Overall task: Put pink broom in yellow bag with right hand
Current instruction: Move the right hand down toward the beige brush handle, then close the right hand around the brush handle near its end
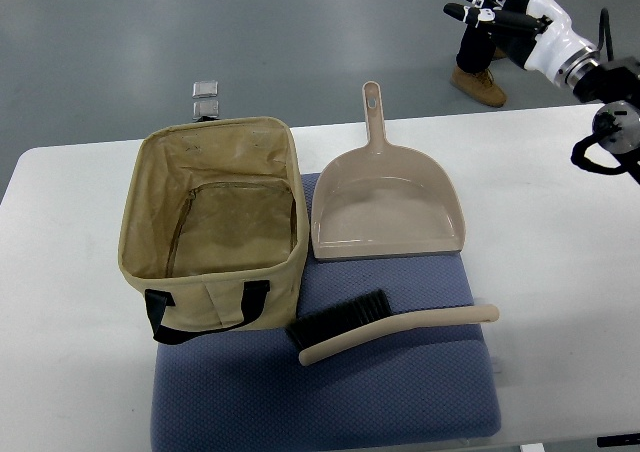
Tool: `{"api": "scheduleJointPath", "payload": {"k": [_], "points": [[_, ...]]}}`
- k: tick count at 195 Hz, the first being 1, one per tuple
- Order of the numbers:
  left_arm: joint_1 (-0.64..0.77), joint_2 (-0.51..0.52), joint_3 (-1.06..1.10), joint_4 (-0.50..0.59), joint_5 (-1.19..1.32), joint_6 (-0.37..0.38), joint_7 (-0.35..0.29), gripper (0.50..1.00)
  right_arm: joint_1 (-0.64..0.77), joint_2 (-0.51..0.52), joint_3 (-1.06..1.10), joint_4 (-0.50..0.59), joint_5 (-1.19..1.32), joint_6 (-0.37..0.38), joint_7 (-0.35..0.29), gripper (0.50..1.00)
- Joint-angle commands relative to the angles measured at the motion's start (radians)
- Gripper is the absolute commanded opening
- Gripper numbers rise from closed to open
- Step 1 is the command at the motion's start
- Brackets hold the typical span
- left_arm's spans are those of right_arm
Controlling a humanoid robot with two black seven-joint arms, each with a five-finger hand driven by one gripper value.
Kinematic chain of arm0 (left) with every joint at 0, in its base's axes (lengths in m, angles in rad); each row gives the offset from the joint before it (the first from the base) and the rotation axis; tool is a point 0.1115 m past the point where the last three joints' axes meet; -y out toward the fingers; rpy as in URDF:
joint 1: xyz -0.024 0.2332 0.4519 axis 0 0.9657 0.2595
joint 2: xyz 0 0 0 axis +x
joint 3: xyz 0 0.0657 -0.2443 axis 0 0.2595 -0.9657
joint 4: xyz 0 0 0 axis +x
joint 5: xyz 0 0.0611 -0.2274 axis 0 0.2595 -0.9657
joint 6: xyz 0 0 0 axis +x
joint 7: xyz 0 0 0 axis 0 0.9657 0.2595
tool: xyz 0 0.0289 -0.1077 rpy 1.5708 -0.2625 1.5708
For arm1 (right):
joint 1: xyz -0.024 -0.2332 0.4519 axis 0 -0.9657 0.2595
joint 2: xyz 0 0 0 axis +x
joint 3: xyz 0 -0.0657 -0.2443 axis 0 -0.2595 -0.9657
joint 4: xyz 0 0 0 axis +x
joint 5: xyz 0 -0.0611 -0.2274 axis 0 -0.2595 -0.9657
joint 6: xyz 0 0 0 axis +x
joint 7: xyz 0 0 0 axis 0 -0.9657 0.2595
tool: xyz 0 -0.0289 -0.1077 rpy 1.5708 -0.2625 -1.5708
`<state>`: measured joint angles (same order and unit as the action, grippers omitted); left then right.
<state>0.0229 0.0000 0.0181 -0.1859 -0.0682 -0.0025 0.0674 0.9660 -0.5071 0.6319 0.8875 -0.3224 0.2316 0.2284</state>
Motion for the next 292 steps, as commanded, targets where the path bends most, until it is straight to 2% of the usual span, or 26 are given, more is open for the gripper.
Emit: {"api": "scheduleJointPath", "payload": {"k": [1,40,72,98,135,163,189,249,292], "points": [[0.000,0.000,0.000,-0.009,0.002,-0.001,0.000,1.000,0.092,-0.096,-0.152,0.082,-0.124,-0.005,-0.032,0.930],[-0.006,0.000,0.000,-0.026,0.004,-0.001,0.000,1.000,0.309,-0.241,-0.449,0.268,-0.317,0.005,-0.070,0.930],[-0.008,0.000,0.000,-0.027,0.007,-0.002,0.000,1.000,0.459,-0.373,-0.646,0.493,-0.365,0.023,-0.121,0.930],[-0.008,0.000,0.000,-0.040,0.007,-0.002,0.000,1.000,0.516,-0.456,-0.716,0.642,-0.365,0.043,-0.142,0.928],[-0.008,0.000,-0.001,-0.041,0.007,-0.002,0.000,1.000,0.516,-0.570,-0.752,0.840,-0.363,0.080,-0.195,0.928],[-0.008,0.000,-0.001,-0.041,0.007,-0.002,0.000,1.000,0.497,-0.574,-0.802,0.855,-0.360,0.071,-0.196,0.928],[-0.008,0.000,0.000,-0.040,0.007,-0.001,0.000,1.000,0.415,-0.547,-0.804,0.854,-0.362,0.054,-0.193,0.926],[-0.008,0.000,-0.001,-0.040,0.007,-0.001,0.000,1.000,0.260,-0.456,-0.807,0.844,-0.408,-0.083,-0.196,0.915],[-0.008,0.000,0.000,-0.040,0.007,-0.001,0.002,1.000,0.154,-0.449,-0.804,0.841,-0.455,-0.132,-0.195,0.895]]}}
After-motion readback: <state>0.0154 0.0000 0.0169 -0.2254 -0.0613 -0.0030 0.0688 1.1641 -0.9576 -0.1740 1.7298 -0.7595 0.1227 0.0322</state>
